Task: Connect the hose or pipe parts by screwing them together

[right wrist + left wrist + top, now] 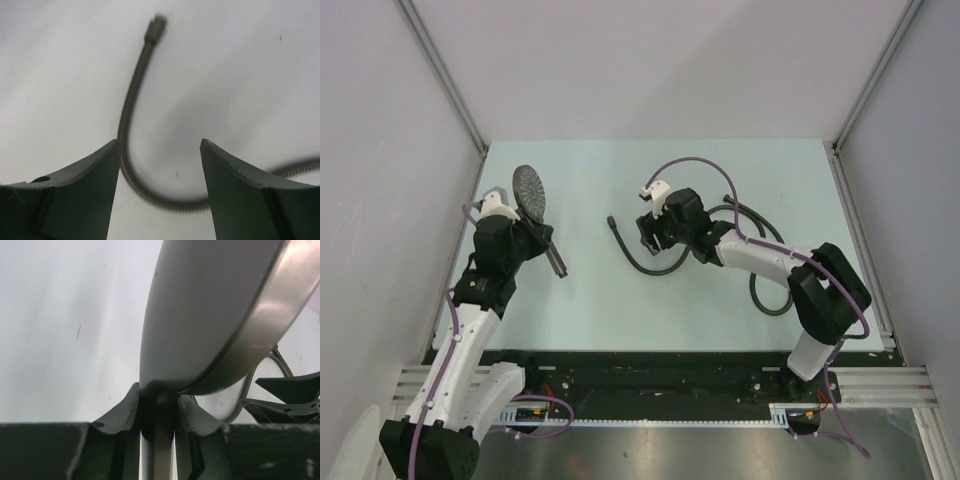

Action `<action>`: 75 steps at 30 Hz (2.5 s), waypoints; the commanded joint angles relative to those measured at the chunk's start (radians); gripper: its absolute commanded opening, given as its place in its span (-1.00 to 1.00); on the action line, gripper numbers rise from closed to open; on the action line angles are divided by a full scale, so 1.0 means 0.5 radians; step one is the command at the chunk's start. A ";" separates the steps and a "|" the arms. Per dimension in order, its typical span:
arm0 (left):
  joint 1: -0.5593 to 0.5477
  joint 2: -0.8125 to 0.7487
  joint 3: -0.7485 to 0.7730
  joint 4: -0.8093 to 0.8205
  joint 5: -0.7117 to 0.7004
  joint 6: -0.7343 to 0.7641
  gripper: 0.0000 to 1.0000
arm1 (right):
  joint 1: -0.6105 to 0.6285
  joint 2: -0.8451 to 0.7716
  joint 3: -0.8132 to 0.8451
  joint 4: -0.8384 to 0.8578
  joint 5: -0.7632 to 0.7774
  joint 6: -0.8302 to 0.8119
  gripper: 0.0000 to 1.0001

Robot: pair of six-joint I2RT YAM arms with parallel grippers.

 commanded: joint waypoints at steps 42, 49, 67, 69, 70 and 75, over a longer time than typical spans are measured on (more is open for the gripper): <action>0.100 -0.085 -0.037 0.251 0.172 -0.085 -0.99 | 0.197 1.436 1.474 0.126 0.549 0.479 -0.16; 0.103 -0.094 -0.034 0.251 0.172 -0.082 -0.99 | 0.203 1.449 1.520 -0.002 0.595 0.498 -0.24; 0.109 -0.091 -0.040 0.254 0.184 -0.091 -0.99 | 0.200 1.403 1.477 -0.027 0.561 0.482 -0.52; 0.113 -0.088 -0.034 0.264 0.218 -0.085 -0.99 | 0.203 1.366 1.456 0.016 0.525 0.452 -0.68; 0.113 -0.088 -0.028 0.264 0.260 -0.079 -0.99 | 0.203 1.339 1.438 0.049 0.503 0.427 -0.80; 0.143 -0.079 0.045 0.267 0.264 -0.100 -0.99 | 0.209 1.017 1.119 0.531 0.224 0.145 -1.00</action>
